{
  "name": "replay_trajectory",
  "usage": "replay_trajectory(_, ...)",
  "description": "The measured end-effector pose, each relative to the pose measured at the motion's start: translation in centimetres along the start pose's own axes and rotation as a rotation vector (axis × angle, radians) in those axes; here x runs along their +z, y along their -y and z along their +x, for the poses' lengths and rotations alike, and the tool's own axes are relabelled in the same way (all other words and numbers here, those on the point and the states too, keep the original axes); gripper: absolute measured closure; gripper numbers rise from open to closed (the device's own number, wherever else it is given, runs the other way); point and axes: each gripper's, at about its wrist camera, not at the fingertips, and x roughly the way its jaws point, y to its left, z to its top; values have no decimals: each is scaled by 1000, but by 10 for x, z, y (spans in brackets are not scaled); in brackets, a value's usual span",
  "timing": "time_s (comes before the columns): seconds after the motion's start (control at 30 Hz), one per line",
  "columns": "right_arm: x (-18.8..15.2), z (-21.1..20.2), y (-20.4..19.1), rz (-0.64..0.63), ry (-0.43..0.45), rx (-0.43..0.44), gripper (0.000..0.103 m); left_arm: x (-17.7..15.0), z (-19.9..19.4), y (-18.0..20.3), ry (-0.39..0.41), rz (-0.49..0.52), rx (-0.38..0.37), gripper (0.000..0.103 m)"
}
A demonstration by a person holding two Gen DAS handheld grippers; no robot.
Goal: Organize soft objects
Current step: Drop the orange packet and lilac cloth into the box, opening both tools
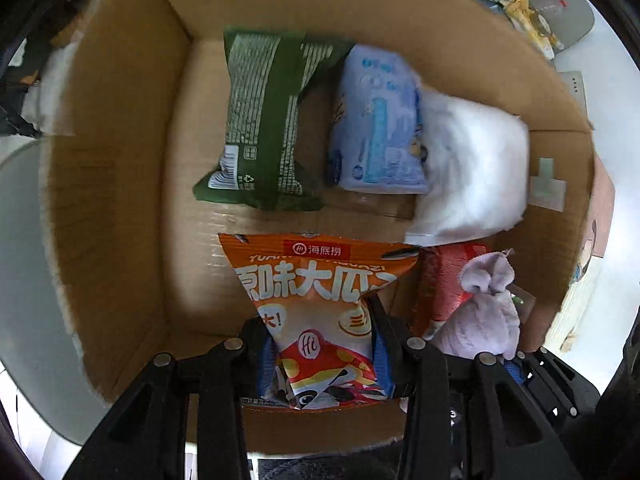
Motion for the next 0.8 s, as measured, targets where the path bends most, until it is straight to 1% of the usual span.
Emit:
replay_trajectory(0.13, 11, 18, -4, -3, -27, -40, 62, 6, 19, -4, -36, 6, -7, 66)
replay_trajectory(0.17, 13, 21, -3, -6, -36, -50, 61, 7, 23, -4, -49, 11, -14, 65)
replay_trajectory(0.23, 18, 27, -4, -7, -60, -71, 59, 8, 31, -3, -84, 2, -16, 65)
replay_trajectory(0.3, 20, 26, -3, -8, -62, -90, 49, 7, 32, -4, -93, -6, -38, 65)
replay_trajectory(0.33, 21, 23, -3, -4, -57, -94, 36, 6, 30, -4, -90, -5, -27, 62)
replay_trajectory(0.37, 21, 18, -2, -2, -50, -94, 27, 4, 24, -2, -73, 1, -31, 56)
replay_trajectory(0.43, 20, 9, 0, 6, -42, -87, 24, -3, 13, -2, -41, 0, -41, 50)
replay_trajectory(0.5, 17, -4, 2, 4, -31, -103, 24, -11, 1, -1, -11, -6, -52, 50)
replay_trajectory(0.57, 8, -18, 10, 11, -22, -100, 24, -18, -13, 1, 26, 2, -39, 50)
replay_trajectory(0.63, -1, -34, 15, 12, -7, -114, 24, -34, -32, 11, 90, 18, 6, 50)
replay_trajectory(0.7, -10, -47, 17, 12, 18, -126, 22, -47, -48, 14, 148, 26, 32, 49)
replay_trajectory(0.77, -21, -63, 22, 14, 52, -143, 11, -62, -64, 18, 206, 35, 56, 48)
replay_trajectory(0.8, -27, -72, 26, 15, 76, -148, 10, -65, -70, 17, 228, 35, 59, 48)
